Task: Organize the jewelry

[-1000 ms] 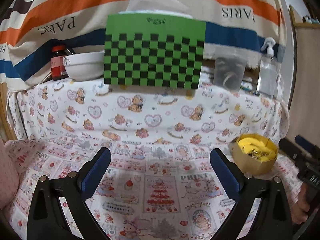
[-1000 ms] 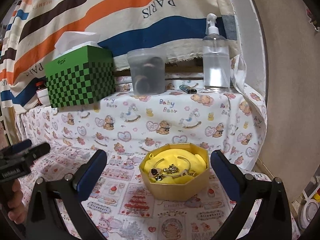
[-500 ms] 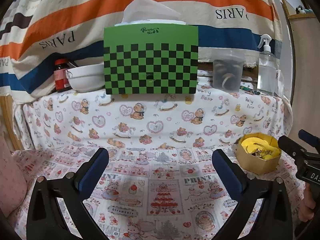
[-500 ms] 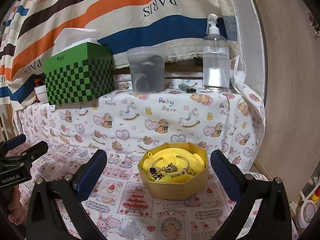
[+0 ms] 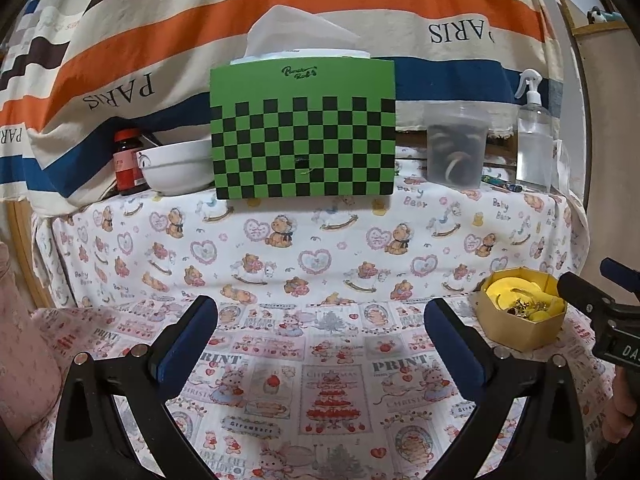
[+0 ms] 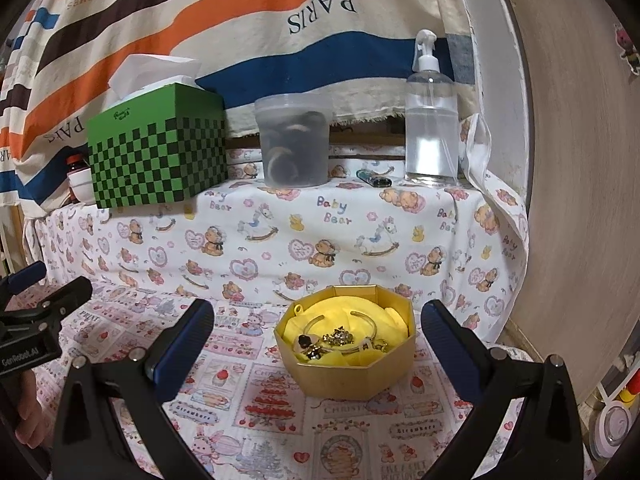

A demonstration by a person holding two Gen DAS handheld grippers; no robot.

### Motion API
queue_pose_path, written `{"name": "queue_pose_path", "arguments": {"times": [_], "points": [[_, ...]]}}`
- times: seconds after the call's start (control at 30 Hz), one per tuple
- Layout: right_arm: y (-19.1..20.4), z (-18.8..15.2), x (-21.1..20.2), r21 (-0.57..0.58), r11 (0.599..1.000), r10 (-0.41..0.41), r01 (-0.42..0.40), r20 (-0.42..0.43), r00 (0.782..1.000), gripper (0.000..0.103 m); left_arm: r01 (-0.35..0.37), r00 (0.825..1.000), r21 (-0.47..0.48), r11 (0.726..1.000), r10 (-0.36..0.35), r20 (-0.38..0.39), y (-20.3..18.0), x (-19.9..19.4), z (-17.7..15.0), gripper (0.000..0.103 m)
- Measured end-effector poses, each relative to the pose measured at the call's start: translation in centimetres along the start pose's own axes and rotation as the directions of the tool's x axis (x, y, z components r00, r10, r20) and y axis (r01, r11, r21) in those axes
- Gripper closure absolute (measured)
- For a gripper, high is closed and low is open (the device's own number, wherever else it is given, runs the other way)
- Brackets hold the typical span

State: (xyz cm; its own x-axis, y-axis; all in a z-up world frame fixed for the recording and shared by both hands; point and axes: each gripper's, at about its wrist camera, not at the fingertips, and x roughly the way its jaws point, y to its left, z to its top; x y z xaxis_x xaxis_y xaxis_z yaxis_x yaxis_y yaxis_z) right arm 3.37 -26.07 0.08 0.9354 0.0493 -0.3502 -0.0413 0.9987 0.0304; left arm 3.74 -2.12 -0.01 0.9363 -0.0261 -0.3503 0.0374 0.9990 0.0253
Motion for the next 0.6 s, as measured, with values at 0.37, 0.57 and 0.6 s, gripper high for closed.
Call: {"name": "queue_pose_path", "arguments": {"times": [0.37,0.57,0.6], "points": [[0.24,-0.02,-0.05,-0.015,1.000,-0.002,0.003,0.003,1.000,0.000,-0.015,1.000,-0.014,1.000,0.015,-0.022,0.20,0.37,-0.04,0.001],[0.61,-0.04,-0.18,-0.033,0.999,-0.007,0.007,0.008,1.000,0.000,-0.016,1.000,-0.010,1.000,0.016,-0.019,0.14,0.29,-0.07,0.001],[0.61,-0.05,-0.20,-0.035,0.999,-0.007,0.007,0.010,1.000,0.000,-0.016,1.000,-0.010,1.000,0.016,-0.016,0.15,0.23,-0.07,0.001]]}}
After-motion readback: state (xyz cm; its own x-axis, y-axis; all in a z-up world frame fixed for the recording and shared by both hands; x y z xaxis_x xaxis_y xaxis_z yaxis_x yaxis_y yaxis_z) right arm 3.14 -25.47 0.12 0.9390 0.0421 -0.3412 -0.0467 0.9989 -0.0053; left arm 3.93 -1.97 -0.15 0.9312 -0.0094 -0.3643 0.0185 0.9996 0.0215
